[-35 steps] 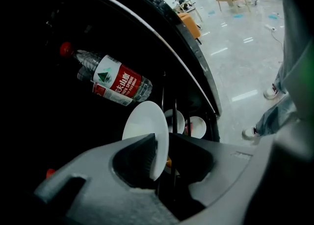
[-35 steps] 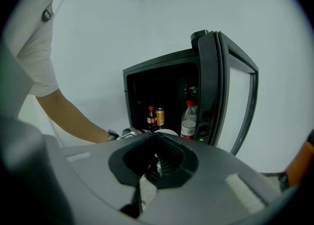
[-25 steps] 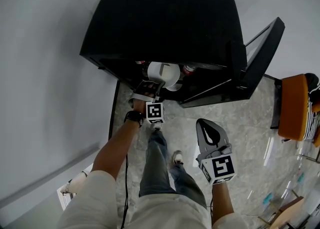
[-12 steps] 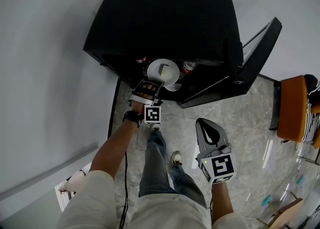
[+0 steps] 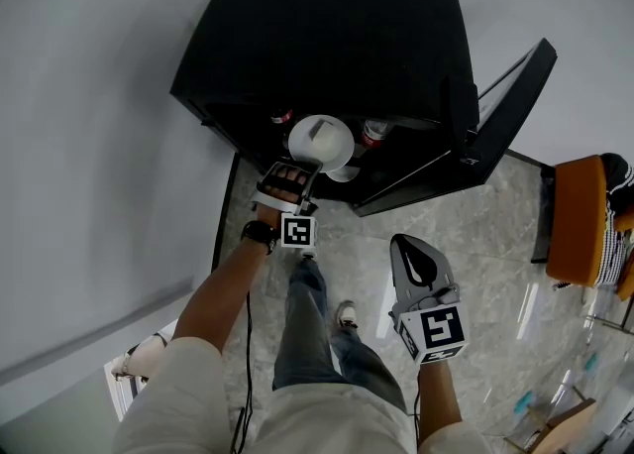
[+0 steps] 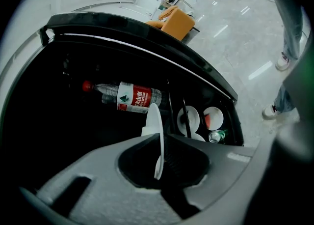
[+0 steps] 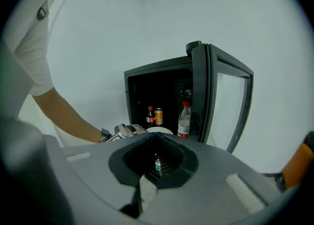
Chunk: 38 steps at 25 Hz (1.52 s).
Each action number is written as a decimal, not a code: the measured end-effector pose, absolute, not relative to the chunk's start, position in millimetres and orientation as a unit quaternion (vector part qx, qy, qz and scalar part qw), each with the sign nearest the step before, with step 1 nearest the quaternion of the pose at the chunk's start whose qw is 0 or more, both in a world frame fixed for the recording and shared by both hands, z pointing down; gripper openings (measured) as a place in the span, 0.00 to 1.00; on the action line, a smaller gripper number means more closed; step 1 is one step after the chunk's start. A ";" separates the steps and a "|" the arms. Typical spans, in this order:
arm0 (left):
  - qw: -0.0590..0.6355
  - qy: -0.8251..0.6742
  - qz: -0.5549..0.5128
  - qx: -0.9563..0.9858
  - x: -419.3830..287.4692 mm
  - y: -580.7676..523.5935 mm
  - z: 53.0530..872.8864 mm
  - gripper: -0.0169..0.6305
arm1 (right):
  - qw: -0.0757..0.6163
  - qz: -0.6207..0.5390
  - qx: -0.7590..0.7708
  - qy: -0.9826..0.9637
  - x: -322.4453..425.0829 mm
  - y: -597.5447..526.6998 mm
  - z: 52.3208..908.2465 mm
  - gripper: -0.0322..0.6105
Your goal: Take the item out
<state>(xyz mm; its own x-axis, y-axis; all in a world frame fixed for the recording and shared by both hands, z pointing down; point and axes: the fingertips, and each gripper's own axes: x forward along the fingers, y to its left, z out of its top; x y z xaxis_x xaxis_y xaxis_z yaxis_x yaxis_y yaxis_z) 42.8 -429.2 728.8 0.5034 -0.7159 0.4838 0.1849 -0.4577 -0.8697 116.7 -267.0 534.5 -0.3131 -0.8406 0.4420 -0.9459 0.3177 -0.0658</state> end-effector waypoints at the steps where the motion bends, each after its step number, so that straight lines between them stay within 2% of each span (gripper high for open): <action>1: 0.491 0.187 -0.461 -0.715 42.3 -429.9 724.1 0.04 | 0.165 0.157 0.561 -0.796 116.1 -266.8 533.1 0.06; 15: 0.525 0.207 -0.448 -0.693 27.7 -388.8 607.9 0.04 | 0.129 0.106 0.556 -0.814 110.6 -258.9 464.2 0.06; 38: 0.498 0.246 -0.465 -0.690 20.4 -220.3 438.7 0.04 | 0.095 0.057 0.539 -0.835 124.3 -170.9 358.8 0.06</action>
<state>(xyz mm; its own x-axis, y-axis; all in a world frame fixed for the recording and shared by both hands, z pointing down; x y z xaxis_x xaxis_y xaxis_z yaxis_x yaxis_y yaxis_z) 20.4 -220.3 438.7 0.4475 -0.8017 0.3962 0.1238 -0.3832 -0.9153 124.3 -170.9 358.8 -0.4004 -0.8895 0.2201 -0.9112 0.4120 0.0073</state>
